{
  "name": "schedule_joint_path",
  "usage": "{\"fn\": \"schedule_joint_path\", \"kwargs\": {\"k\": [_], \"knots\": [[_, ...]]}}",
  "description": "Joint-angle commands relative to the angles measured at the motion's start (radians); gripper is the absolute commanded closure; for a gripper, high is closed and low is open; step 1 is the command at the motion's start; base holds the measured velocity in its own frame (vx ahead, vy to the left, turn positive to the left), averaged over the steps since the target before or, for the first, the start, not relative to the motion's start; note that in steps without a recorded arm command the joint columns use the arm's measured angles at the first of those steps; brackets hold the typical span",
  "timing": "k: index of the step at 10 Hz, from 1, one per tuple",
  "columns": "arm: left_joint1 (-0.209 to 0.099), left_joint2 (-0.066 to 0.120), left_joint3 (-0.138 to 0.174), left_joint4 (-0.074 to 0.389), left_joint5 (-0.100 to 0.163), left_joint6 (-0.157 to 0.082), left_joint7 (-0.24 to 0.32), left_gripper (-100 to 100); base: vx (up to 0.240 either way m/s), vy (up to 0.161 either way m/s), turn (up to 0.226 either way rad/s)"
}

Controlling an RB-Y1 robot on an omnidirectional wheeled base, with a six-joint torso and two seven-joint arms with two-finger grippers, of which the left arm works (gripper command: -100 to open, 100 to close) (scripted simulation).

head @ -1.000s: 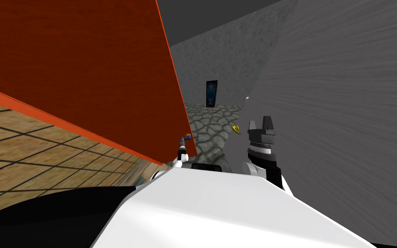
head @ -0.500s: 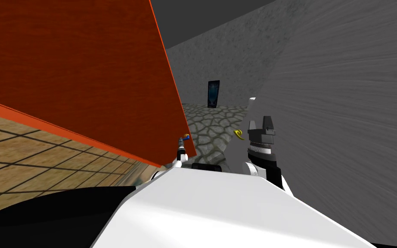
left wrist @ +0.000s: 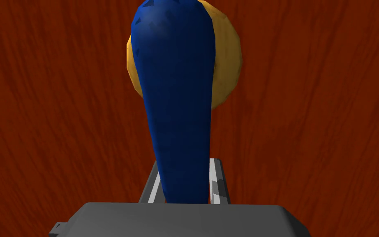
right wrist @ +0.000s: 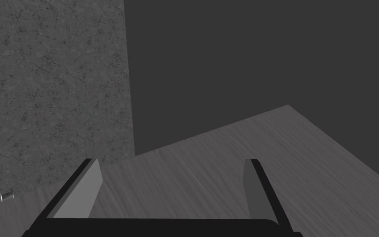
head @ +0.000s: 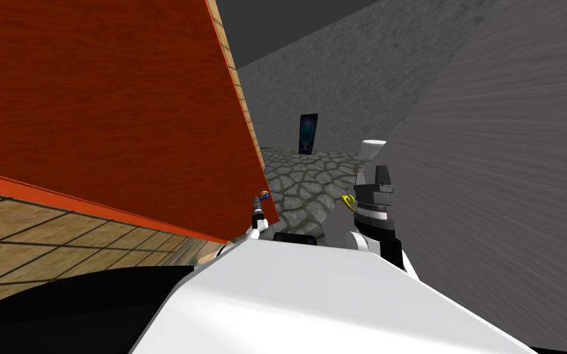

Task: Push the door open

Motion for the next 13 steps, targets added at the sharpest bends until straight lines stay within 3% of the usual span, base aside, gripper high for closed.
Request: {"fn": "schedule_joint_path", "kwargs": {"k": [1,5,7,10,13], "knots": [[-0.011,-0.013,0.012,-0.004,0.009,-0.009,-0.017,100,0.197,0.013,0.054],[-0.017,-0.056,0.041,-0.004,0.030,-0.017,-0.048,100,0.153,-0.003,0.060],[-0.010,-0.022,0.063,0.002,0.044,-0.023,-0.052,100,0.091,0.004,0.038],[-0.011,-0.008,0.086,0.000,0.063,-0.027,-0.065,100,0.183,-0.021,0.036],[-0.013,-0.006,0.114,-0.001,0.085,-0.031,-0.080,100,0.169,0.002,0.024]]}}
